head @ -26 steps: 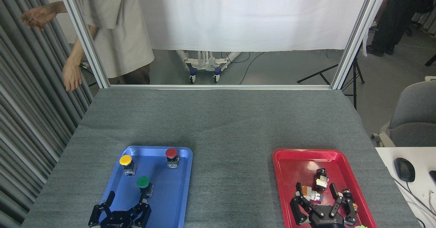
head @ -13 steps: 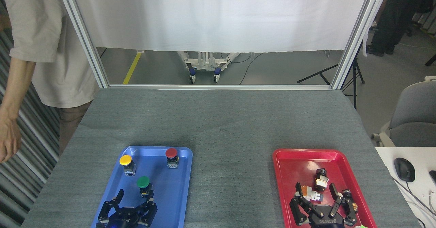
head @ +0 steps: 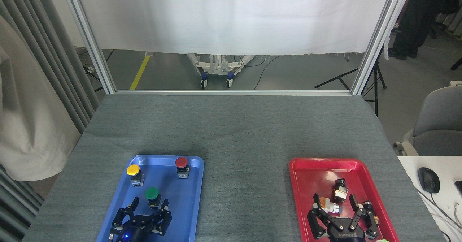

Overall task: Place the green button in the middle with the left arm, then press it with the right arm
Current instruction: 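Close the left hand around the green button in the blue tray, then carry the green button with the left hand to the table middle, then release the button and withdraw the left hand to the blue tray, then move the right hand over the green button and press down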

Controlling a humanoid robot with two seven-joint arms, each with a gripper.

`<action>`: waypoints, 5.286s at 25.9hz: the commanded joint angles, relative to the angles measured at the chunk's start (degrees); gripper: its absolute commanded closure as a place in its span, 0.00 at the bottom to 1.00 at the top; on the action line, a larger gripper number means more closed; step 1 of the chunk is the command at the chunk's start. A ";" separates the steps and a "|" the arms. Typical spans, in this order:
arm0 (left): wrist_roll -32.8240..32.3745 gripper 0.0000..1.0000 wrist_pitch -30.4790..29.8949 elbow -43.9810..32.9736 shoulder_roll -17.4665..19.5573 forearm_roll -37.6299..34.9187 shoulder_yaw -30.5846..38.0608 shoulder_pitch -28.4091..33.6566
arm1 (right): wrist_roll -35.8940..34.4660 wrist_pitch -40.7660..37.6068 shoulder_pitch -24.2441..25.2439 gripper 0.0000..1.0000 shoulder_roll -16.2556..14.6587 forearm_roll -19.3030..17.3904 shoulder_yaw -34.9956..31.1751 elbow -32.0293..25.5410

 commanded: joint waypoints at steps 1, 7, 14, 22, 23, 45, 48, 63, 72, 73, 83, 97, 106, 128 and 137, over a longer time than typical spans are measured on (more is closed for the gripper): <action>0.01 0.17 -0.07 1.26 0.00 0.00 -0.05 -1.05 | -0.01 0.09 0.02 0.00 -0.15 0.00 0.00 0.00; -0.08 0.32 -0.07 2.32 -0.09 0.00 0.04 -1.49 | -0.01 0.09 0.11 0.00 -0.06 -0.09 0.09 0.00; 0.10 0.79 -3.76 2.67 0.17 -0.44 -0.05 -1.23 | -0.01 0.18 0.11 0.00 0.12 -0.09 0.00 0.00; 0.54 1.00 -9.91 0.47 1.14 -1.05 -0.05 -1.14 | -0.01 0.18 0.02 0.00 -0.06 -0.17 -0.09 0.09; 0.54 1.00 -10.35 -0.67 1.23 -1.05 -0.05 -1.05 | -0.01 0.18 0.02 0.00 -0.06 -0.09 0.00 0.09; -0.16 1.00 -12.37 9.61 -7.56 -7.47 -24.75 -16.43 | -0.01 0.09 0.02 0.00 -0.32 -0.18 -0.09 0.09; -0.08 1.00 -12.37 13.31 -9.50 -8.70 -25.19 -17.31 | -0.01 0.18 0.02 0.00 -0.15 -0.18 -0.09 0.09; 0.01 0.80 -12.72 14.18 -9.23 -8.70 -26.51 -16.70 | -0.01 0.18 0.02 0.00 -0.32 -0.26 -0.09 0.09; 0.80 0.02 -12.29 14.10 -9.58 -8.35 -26.42 -16.08 | -0.01 0.18 0.11 0.00 -0.24 -0.26 -0.09 0.09; 0.80 0.02 -12.29 14.10 -9.58 -8.35 -26.42 -16.08 | -0.01 0.18 0.11 0.00 -0.15 -0.26 -0.09 0.09; 0.19 0.01 -10.00 7.42 -9.23 -8.00 -25.89 -12.92 | 0.08 -0.09 0.02 0.00 -0.06 -0.17 0.09 0.44; 0.28 0.01 8.72 -17.63 -5.54 -7.56 -8.66 2.46 | 0.60 0.35 -0.50 0.04 0.55 -0.17 2.90 0.79; 0.89 0.01 8.46 -22.38 -4.31 -6.24 3.38 12.31 | 0.69 2.37 -2.61 0.08 0.82 -0.09 5.71 1.32; 0.80 0.01 8.54 -22.99 -3.08 -6.24 3.64 12.66 | 5.00 3.43 -14.57 1.00 3.72 0.70 23.38 12.92; 0.28 0.01 8.63 -22.99 -3.08 -6.24 3.64 12.57 | 5.35 5.36 -15.45 1.00 4.95 0.79 24.35 18.72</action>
